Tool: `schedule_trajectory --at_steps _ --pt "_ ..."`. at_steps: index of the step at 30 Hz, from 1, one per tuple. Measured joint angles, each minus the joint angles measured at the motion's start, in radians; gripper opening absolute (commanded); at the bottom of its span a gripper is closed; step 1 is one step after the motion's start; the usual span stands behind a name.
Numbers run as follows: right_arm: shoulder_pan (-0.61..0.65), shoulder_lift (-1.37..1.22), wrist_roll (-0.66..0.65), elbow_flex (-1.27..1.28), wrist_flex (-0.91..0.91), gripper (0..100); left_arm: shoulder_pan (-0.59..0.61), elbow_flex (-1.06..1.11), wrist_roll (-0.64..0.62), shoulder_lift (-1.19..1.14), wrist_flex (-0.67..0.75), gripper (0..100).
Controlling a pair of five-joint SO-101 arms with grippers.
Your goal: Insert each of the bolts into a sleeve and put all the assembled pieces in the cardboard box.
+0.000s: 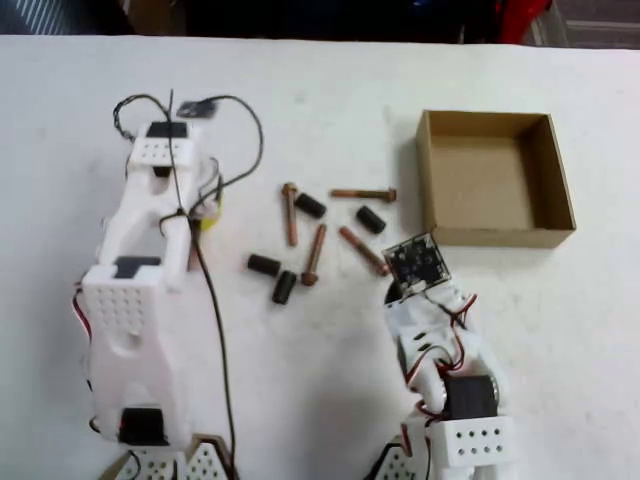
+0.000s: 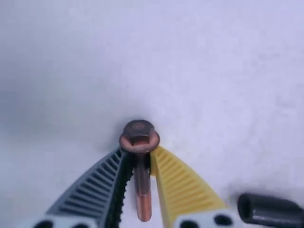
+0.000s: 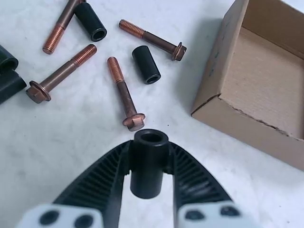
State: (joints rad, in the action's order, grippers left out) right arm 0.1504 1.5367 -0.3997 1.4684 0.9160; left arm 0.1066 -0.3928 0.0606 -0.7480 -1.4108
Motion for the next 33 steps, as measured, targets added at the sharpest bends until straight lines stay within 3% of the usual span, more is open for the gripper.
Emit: schedule_trajectory --at_steps 4,9,24,33 --pt "0.000 0.000 0.000 0.000 0.000 1.7 0.002 0.000 0.175 0.000 0.000 3" --pt "0.000 0.000 0.000 0.000 0.000 1.7 0.002 0.000 0.272 0.000 0.000 2" --pt "0.000 0.000 0.000 0.000 0.000 1.7 -0.055 -0.025 0.292 0.000 -0.066 2" --pt "0.000 0.000 0.000 0.000 0.000 1.7 -0.152 -0.137 0.311 0.141 -0.249 2"
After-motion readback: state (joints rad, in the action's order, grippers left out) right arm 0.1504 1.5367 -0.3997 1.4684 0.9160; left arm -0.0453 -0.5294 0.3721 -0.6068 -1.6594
